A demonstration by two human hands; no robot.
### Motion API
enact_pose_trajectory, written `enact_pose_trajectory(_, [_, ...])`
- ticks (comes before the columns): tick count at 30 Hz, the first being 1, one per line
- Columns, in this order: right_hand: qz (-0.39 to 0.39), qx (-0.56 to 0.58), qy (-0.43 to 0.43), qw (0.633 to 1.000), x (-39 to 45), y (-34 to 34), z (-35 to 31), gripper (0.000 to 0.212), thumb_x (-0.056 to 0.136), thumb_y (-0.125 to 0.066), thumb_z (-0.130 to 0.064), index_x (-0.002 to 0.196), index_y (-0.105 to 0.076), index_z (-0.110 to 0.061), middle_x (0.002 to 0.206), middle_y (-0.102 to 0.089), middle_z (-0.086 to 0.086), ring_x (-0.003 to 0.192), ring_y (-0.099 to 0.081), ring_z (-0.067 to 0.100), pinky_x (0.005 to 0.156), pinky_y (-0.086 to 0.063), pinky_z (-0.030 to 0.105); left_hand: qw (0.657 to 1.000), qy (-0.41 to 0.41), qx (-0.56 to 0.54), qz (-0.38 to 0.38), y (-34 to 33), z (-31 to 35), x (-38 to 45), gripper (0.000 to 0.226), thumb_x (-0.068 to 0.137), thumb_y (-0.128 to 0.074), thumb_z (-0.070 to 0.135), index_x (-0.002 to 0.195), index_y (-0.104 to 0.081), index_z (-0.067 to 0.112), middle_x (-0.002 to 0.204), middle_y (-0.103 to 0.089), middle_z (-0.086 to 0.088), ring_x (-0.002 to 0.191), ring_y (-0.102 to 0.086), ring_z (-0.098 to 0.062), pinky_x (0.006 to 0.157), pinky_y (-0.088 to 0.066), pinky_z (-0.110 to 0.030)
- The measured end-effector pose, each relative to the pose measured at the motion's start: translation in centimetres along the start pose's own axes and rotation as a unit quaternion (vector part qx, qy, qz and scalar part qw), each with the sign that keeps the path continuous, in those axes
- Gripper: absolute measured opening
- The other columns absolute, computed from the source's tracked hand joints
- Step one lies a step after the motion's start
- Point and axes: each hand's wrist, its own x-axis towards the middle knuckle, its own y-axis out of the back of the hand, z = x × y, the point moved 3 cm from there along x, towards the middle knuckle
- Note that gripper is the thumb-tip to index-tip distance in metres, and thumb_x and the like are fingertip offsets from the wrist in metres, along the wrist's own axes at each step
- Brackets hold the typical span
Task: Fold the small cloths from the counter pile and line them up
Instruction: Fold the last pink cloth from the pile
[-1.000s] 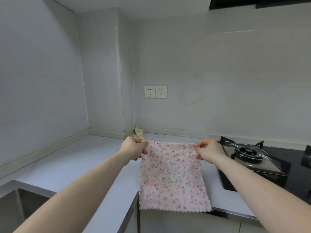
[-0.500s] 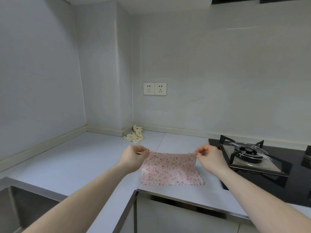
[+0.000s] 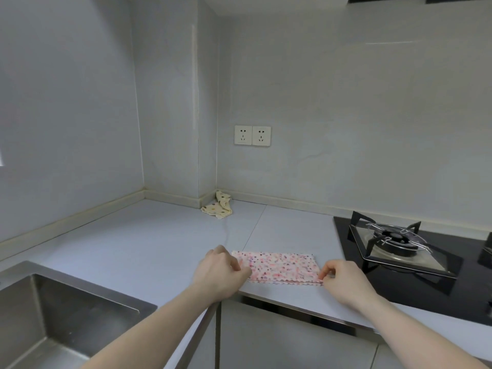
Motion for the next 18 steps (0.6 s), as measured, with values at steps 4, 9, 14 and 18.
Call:
enact_pose_trajectory(4, [0.037, 0.072, -0.040, 0.996, 0.7, 0.0, -0.2, 0.016, 0.091, -0.058, -0.024, 0.084, -0.072, -0.029, 0.093, -0.073, -0.007, 0.082, -0.066, 0.010, 0.078, -0.056, 0.032, 0.997, -0.050, -0.020, 0.061, -0.8, 0.6, 0.0, 0.039, 0.083, -0.050, 0.055, 0.102, -0.073, 0.031, 0.129, -0.054, 0.012, 0.119, -0.051, -0.013, 0.100, -0.046, -0.031])
enact_pose_trajectory(9, [-0.004, 0.084, -0.089, 0.992, 2.8, -1.3, -1.0, 0.058, 0.091, -0.067, -0.045, 0.141, -0.053, -0.018, 0.133, -0.065, 0.004, 0.117, -0.063, 0.023, 0.094, -0.048, 0.030, 0.992, -0.124, -0.001, -0.013, -3.8, 1.0, -0.3, 0.048, 0.090, -0.046, 0.051, 0.131, -0.065, 0.037, 0.147, -0.053, 0.020, 0.141, -0.038, -0.008, 0.119, -0.027, -0.029])
enact_pose_trajectory(14, [-0.053, 0.089, -0.161, 0.982, 4.9, -1.4, -2.5, 0.077, 0.084, -0.079, -0.040, 0.146, -0.046, -0.008, 0.144, -0.056, 0.010, 0.128, -0.057, 0.028, 0.100, -0.046, 0.030, 0.995, -0.092, -0.031, -0.009, -4.1, 0.5, 0.0, 0.042, 0.088, -0.043, 0.056, 0.118, -0.067, 0.038, 0.127, -0.059, 0.023, 0.123, -0.046, -0.006, 0.108, -0.030, -0.025])
enact_pose_trajectory(18, [-0.107, 0.093, -0.210, 0.967, 5.8, -1.4, -3.0, 0.061, 0.076, -0.089, -0.029, 0.122, -0.061, -0.001, 0.114, -0.067, 0.013, 0.094, -0.066, 0.026, 0.079, -0.057, 0.031, 0.995, -0.074, -0.064, -0.003, -3.9, 0.3, 0.0, 0.050, 0.079, -0.036, 0.061, 0.110, -0.068, 0.038, 0.116, -0.060, 0.022, 0.113, -0.049, -0.006, 0.104, -0.036, -0.028])
